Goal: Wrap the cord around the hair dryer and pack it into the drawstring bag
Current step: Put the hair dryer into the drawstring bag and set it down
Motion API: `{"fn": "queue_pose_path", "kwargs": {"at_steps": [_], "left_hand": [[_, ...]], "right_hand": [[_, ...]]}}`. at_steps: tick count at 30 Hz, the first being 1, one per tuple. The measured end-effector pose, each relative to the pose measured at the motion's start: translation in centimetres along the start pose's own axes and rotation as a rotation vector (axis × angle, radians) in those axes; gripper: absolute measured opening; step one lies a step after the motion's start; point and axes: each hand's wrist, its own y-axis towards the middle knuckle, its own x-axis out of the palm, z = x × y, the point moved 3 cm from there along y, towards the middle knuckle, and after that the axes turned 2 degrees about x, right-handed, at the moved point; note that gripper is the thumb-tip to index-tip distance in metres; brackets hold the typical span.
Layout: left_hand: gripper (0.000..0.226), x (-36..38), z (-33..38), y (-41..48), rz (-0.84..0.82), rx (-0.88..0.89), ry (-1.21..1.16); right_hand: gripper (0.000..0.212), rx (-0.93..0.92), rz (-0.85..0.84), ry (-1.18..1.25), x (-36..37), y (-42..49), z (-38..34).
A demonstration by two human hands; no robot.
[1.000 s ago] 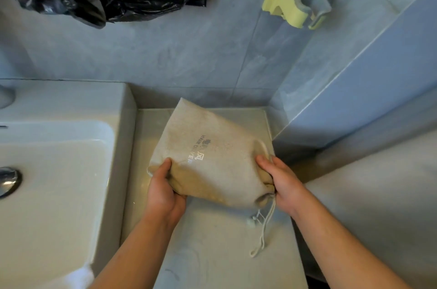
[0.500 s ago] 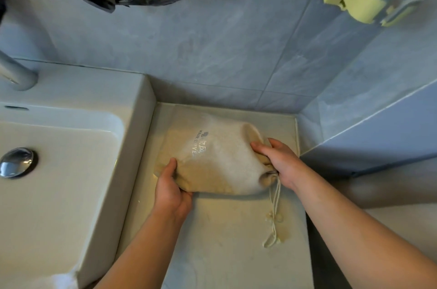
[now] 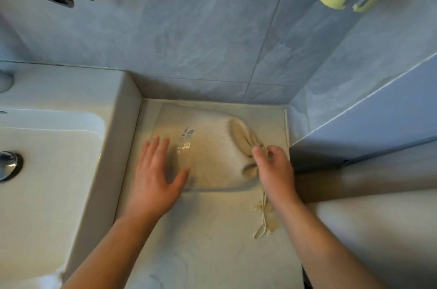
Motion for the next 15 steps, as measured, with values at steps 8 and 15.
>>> {"fn": "queue_pose_path", "kwargs": {"at_steps": [8, 15], "left_hand": [[0.099, 4.2, -2.3, 3.3, -0.174, 0.010, 0.205], [0.098, 5.4, -2.1, 3.8, -0.138, -0.026, 0.180]], "right_hand": [[0.097, 0.002, -0.076, -0.053, 4.0, 0.2, 0.4], [0.090, -0.018, -0.098, -0.064, 3.8, 1.6, -1.2]]}}
